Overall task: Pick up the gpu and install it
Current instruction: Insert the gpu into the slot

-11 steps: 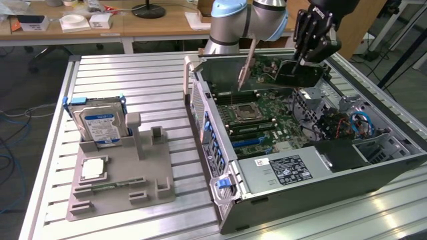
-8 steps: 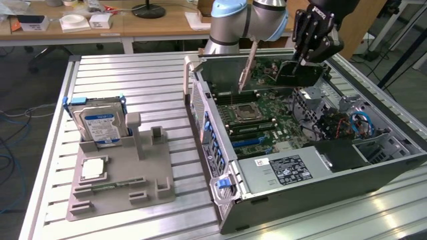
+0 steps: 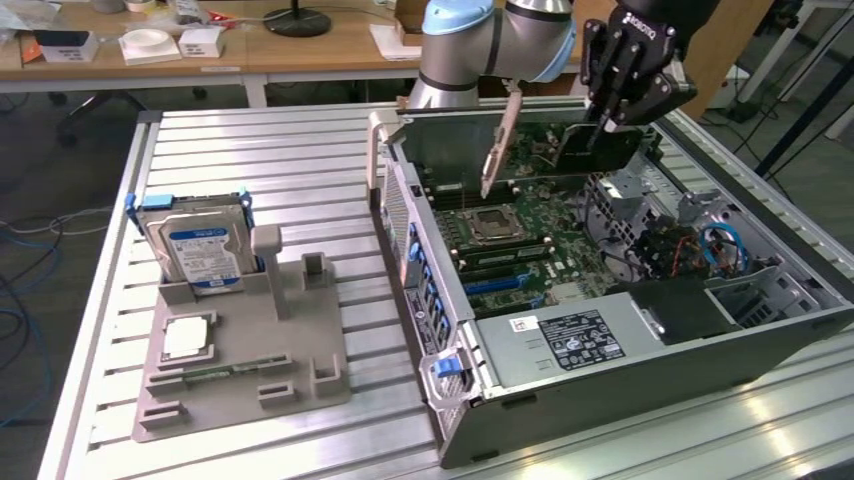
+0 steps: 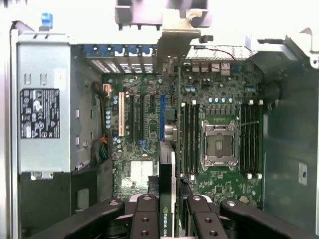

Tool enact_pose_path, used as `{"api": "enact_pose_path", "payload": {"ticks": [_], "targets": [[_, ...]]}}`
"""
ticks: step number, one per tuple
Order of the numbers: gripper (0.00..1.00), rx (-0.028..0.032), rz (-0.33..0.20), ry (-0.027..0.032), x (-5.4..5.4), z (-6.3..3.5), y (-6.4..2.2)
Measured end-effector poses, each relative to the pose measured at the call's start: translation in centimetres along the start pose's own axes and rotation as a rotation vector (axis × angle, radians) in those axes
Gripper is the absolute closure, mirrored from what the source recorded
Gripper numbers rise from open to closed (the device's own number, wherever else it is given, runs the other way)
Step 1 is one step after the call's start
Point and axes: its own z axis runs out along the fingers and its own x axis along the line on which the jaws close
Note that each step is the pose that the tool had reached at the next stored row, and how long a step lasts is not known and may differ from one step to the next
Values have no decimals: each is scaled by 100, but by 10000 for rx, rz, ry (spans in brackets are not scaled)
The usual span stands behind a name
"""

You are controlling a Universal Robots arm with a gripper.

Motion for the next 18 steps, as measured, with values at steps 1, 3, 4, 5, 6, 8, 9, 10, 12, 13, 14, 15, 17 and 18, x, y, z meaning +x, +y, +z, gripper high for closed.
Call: {"api": "enact_pose_path", "payload": {"ticks": [1, 3, 4, 5, 6, 8, 9, 10, 12, 13, 14, 15, 17, 18], "targets": [[74, -2, -180, 8, 0, 0, 0], [74, -6, -540, 26, 0, 0, 0], [74, -8, -715, 34, 0, 0, 0], [74, -9, -818, 39, 0, 0, 0], [74, -9, -818, 39, 0, 0, 0], [74, 19, -820, -37, 0, 0, 3], [74, 71, -813, -148, 0, 0, 4], [74, 141, -799, -251, 0, 0, 4], [74, 381, -791, -394, 0, 1, 4], [74, 551, -798, -407, 0, 0, 4], [74, 623, -786, -404, 0, 2, 4], [74, 639, -738, -406, 2, 5, 3], [74, 654, -564, -408, 3, 10, 3], [74, 658, -447, -408, 3, 11, 3]]}}
